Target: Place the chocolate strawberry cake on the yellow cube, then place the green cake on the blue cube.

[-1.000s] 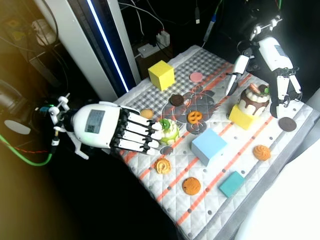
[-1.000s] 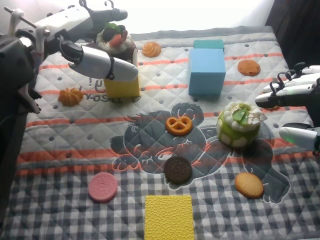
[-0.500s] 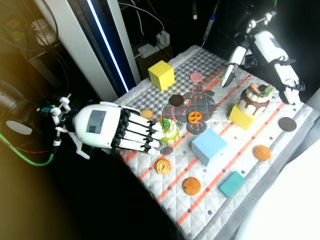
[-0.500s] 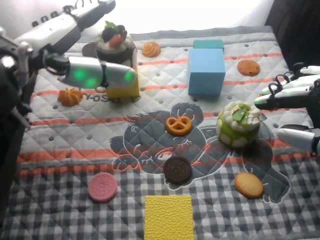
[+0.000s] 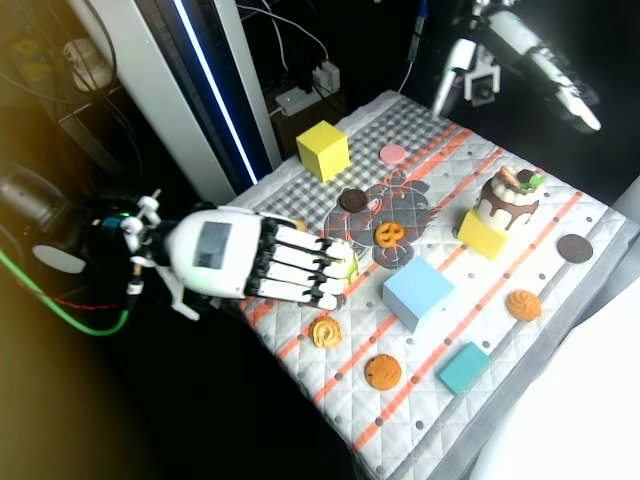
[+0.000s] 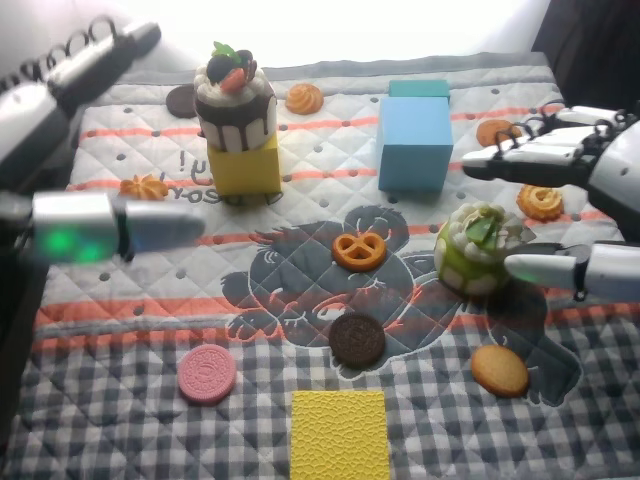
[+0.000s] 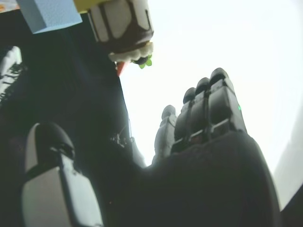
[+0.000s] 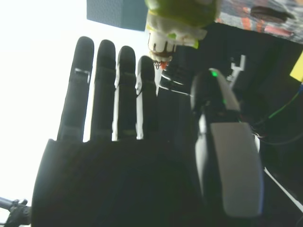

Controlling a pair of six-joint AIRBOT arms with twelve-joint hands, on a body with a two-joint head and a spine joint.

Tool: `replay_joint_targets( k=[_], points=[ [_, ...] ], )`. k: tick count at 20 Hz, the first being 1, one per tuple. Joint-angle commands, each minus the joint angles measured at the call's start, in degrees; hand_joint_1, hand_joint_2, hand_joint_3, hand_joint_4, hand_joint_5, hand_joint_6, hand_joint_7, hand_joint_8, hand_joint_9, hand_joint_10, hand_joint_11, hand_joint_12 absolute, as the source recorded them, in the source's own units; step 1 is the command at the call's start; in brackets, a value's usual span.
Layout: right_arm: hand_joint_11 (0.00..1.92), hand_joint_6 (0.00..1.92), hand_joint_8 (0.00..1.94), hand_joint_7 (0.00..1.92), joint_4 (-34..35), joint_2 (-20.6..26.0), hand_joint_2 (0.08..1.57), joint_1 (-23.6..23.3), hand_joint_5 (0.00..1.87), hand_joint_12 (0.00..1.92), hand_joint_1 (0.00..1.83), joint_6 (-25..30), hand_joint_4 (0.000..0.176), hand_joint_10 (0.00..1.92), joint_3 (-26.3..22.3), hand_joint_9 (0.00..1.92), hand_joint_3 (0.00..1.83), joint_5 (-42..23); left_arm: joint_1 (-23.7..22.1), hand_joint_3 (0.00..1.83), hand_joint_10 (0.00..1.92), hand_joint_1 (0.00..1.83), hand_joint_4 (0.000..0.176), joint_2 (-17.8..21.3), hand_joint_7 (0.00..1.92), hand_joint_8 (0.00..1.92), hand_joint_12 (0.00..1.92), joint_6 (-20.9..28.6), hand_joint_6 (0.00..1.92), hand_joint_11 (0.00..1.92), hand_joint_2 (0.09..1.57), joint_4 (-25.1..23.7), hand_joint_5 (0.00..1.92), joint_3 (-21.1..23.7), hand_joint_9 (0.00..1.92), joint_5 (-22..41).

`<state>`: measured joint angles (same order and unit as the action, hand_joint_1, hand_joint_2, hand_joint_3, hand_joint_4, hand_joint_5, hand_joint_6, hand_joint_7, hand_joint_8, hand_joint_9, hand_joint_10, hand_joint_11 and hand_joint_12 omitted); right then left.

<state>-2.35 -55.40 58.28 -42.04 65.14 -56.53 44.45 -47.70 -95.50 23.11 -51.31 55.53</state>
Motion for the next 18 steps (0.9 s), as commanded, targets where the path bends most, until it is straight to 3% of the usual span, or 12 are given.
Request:
replay_joint_targets(
  k=[1, 2, 3, 7, 9, 10, 11, 12, 14, 16, 17, 18],
  points=[
    [0.26, 0.0, 0.0, 0.47, 1.0, -0.3, 1.15, -0.9, 0.38, 0.64, 0.59, 0.3, 0.002, 0.0, 0.4, 0.51, 0.0, -4.7, 0.8, 0.0, 0.0, 0.68, 0.176, 1.0, 0.0, 0.0, 0.0, 1.4, 0.0, 0.0, 0.77, -1.0, 0.0, 0.5, 0.0, 10.5],
    [0.31, 0.0, 0.0, 0.48, 0.9, -0.7, 1.13, -1.4, 0.36, 0.65, 0.69, 0.3, 0.02, 0.01, 0.8, 0.54, 0.0, -3.9, 2.8, 0.0, 0.0, 0.79, 0.176, 1.4, 0.0, 0.0, 0.0, 3.3, 0.0, 0.0, 0.78, -1.3, 0.0, 1.5, 0.0, 12.6],
    [0.37, 0.0, 0.0, 0.5, 0.9, -1.0, 1.11, -1.6, 0.37, 0.73, 0.69, 0.3, 0.002, 0.01, 1.1, 0.59, 0.0, -3.1, 4.5, 0.0, 0.0, 0.8, 0.176, 1.7, 0.0, 0.0, 0.0, 5.7, 0.0, 0.0, 0.78, -1.4, 0.0, 2.0, 0.0, 14.2],
    [0.33, 0.0, 0.0, 0.52, 0.2, -2.2, 1.07, -2.6, 0.42, 0.98, 0.75, 0.3, 0.0, 0.0, 2.2, 0.61, 0.0, 0.0, 6.4, 0.0, 0.0, 0.79, 0.176, 2.0, 0.0, 0.0, 0.0, 9.2, 0.0, 0.0, 0.76, -1.1, 0.0, 2.1, 0.0, 15.5],
    [0.32, 0.0, 0.0, 0.52, -0.3, -2.9, 1.06, -3.4, 0.43, 0.97, 0.84, 0.3, 0.014, 0.0, 2.9, 0.61, 0.0, 1.6, 6.8, 0.0, 0.0, 0.79, 0.176, 2.0, 0.0, 0.0, 0.0, 9.5, 0.0, 0.0, 0.76, -0.9, 0.0, 2.1, 0.0, 15.4],
    [0.31, 0.0, 0.0, 0.51, -0.7, -3.4, 1.04, -3.9, 0.43, 0.96, 0.92, 0.3, 0.045, 0.0, 3.2, 0.6, 0.0, 2.4, 7.0, 0.0, 0.0, 0.79, 0.176, 1.9, 0.0, 0.0, 0.0, 9.7, 0.0, 0.0, 0.77, -0.9, 0.0, 2.1, 0.0, 15.4],
    [0.31, 0.0, 0.0, 0.5, -1.0, -3.7, 1.06, -4.2, 0.42, 0.96, 0.87, 0.3, 0.058, 0.0, 3.4, 0.59, 0.0, 2.9, 7.3, 0.0, 0.0, 0.79, 0.176, 1.9, 0.0, 0.0, 0.0, 10.0, 0.0, 0.0, 0.77, -0.6, 0.0, 2.1, 0.0, 15.4],
    [0.31, 0.0, 0.0, 0.5, -1.2, -4.0, 1.06, -4.5, 0.42, 0.96, 0.87, 0.3, 0.058, 0.0, 3.6, 0.59, 0.0, 3.3, 7.3, 0.0, 0.0, 0.79, 0.176, 1.9, 0.0, 0.0, 0.0, 10.1, 0.0, 0.0, 0.77, -0.5, 0.0, 2.1, 0.0, 15.4],
    [0.34, 0.01, 0.02, 0.62, -1.5, -4.2, 1.06, -4.7, 0.5, 1.16, 0.92, 0.3, 0.013, 0.05, 3.8, 0.73, 0.0, 4.1, 7.5, 0.0, 0.0, 0.82, 0.176, 1.9, 0.0, 0.0, 0.0, 10.2, 0.0, 0.0, 0.77, -0.5, 0.0, 2.1, 0.0, 15.4],
    [0.52, 0.01, 0.23, 0.91, -1.7, -4.2, 1.07, -4.7, 0.75, 1.49, 1.03, 0.3, 0.0, 0.93, 3.7, 0.75, 0.0, 4.3, 7.5, 0.0, 0.0, 0.79, 0.175, 1.8, 0.0, 0.0, 0.0, 10.5, 0.0, 0.0, 0.78, -0.5, 0.0, 2.1, 0.0, 15.5],
    [0.64, 0.69, 1.01, 0.97, -1.7, -4.2, 1.13, -4.7, 0.86, 1.59, 1.21, 0.3, 0.0, 1.14, 3.7, 0.83, 0.0, 4.3, 7.7, 0.01, 0.0, 0.8, 0.176, 1.7, 0.0, 0.0, 0.0, 10.6, 0.0, 0.0, 0.8, -0.3, 0.0, 2.1, 0.0, 15.5],
    [0.68, 0.86, 1.25, 0.93, -1.7, -4.2, 1.15, -4.7, 0.88, 1.61, 1.23, 0.3, 0.0, 1.16, 3.7, 0.86, 0.0, 4.2, 8.2, 0.01, 0.0, 0.82, 0.176, 1.5, 0.0, 0.0, 0.0, 10.8, 0.0, 0.0, 0.8, 0.1, 0.0, 2.1, 0.0, 15.5]
  ],
)
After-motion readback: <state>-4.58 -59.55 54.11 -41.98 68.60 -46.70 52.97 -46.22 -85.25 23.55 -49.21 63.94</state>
